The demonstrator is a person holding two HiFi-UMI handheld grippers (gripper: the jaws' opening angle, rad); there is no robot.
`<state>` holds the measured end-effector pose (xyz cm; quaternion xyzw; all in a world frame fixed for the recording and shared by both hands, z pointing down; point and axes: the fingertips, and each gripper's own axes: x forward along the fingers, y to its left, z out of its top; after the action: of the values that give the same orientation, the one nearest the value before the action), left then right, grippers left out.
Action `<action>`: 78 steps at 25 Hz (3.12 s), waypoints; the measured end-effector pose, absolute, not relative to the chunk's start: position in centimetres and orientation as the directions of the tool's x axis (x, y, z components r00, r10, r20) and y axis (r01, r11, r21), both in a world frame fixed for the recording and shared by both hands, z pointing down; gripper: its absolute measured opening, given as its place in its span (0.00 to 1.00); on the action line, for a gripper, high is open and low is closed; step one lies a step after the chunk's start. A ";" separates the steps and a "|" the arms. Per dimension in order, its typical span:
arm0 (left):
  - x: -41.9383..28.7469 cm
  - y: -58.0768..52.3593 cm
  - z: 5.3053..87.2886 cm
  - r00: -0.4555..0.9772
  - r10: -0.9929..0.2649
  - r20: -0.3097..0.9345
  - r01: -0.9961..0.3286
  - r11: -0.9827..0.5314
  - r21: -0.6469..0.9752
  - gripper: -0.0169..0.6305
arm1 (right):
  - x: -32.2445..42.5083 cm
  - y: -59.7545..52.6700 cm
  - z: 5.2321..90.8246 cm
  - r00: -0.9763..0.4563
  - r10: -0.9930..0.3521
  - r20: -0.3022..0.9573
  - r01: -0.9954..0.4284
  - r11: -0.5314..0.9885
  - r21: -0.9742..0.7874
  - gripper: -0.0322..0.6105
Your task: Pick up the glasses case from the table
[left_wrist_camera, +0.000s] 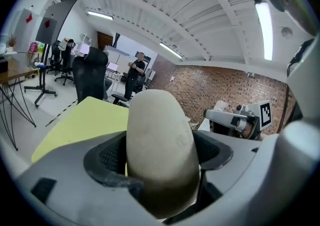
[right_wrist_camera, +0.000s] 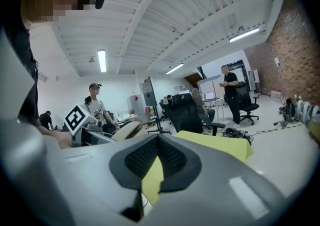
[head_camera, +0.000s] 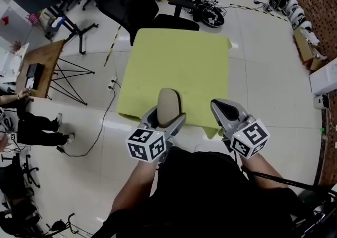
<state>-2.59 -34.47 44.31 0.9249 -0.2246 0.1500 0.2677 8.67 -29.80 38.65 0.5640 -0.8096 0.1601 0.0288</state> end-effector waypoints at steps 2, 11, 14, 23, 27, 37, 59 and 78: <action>-1.5 -32.7 43.6 0.851 -0.356 0.386 -0.504 -0.761 0.409 0.64 | 10.5 -28.0 38.6 -0.356 -0.908 0.222 -0.924 0.307 -0.227 0.05; -0.1 -27.4 42.6 0.825 -0.425 0.373 -0.553 -0.740 0.381 0.64 | 13.9 -23.1 38.9 -0.382 -0.901 0.207 -0.913 0.333 -0.236 0.05; -0.4 -26.5 42.5 0.812 -0.436 0.389 -0.570 -0.734 0.368 0.64 | 14.2 -22.2 39.0 -0.393 -0.899 0.194 -0.905 0.341 -0.253 0.05; -1.3 -26.1 40.6 0.788 -0.468 0.400 -0.599 -0.730 0.328 0.64 | 14.8 -21.8 38.4 -0.401 -0.902 0.162 -0.894 0.346 -0.286 0.05; -0.2 -25.6 40.4 0.798 -0.461 0.388 -0.588 -0.736 0.335 0.64 | 15.2 -21.6 38.8 -0.415 -0.891 0.182 -0.891 0.358 -0.278 0.05; -1.2 -25.3 40.4 0.789 -0.458 0.409 -0.594 -0.738 0.320 0.64 | 13.7 -22.0 39.2 -0.436 -0.881 0.184 -0.882 0.378 -0.281 0.05; -2.0 -24.7 40.7 0.797 -0.466 0.385 -0.590 -0.738 0.329 0.64 | 12.7 -20.6 40.1 -0.407 -0.888 0.214 -0.903 0.356 -0.241 0.05; -0.9 -24.5 40.3 0.806 -0.451 0.383 -0.573 -0.756 0.316 0.64 | 13.3 -20.3 40.2 -0.408 -0.884 0.229 -0.906 0.362 -0.219 0.05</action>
<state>-0.85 -24.50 40.29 0.9260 -0.2764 0.1433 0.2133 13.32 -20.27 40.16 0.5429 -0.8243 0.1564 0.0359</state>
